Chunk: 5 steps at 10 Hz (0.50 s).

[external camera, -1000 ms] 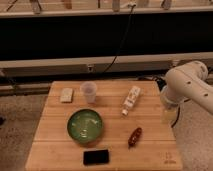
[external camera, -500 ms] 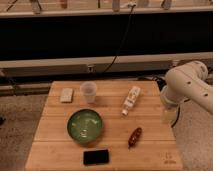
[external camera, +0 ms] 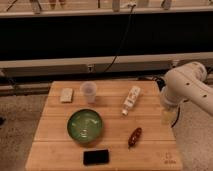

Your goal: Place the pepper in the ceramic bowl

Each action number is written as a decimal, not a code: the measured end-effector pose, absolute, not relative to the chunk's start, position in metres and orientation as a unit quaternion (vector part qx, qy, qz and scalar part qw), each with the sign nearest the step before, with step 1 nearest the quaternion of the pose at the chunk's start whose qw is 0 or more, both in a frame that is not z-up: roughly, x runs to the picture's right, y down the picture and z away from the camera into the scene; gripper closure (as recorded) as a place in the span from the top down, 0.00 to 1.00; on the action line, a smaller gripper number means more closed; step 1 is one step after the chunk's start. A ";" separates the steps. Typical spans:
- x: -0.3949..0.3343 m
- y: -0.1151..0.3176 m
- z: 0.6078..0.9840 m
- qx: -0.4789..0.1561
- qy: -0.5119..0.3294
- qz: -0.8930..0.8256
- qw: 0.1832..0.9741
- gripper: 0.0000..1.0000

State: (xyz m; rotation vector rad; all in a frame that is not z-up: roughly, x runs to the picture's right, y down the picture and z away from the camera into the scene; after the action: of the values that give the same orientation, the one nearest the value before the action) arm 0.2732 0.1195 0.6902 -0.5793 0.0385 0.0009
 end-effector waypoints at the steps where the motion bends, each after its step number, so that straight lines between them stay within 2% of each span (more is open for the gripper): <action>1: 0.261 0.127 0.696 -0.287 0.017 -0.013 0.958 0.80; 5: 0.245 0.142 0.703 -0.295 0.015 -0.053 0.954 0.80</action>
State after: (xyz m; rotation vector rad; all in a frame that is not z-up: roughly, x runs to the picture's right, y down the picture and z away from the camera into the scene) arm 0.2447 0.1425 0.7027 -0.5988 0.0299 -0.1076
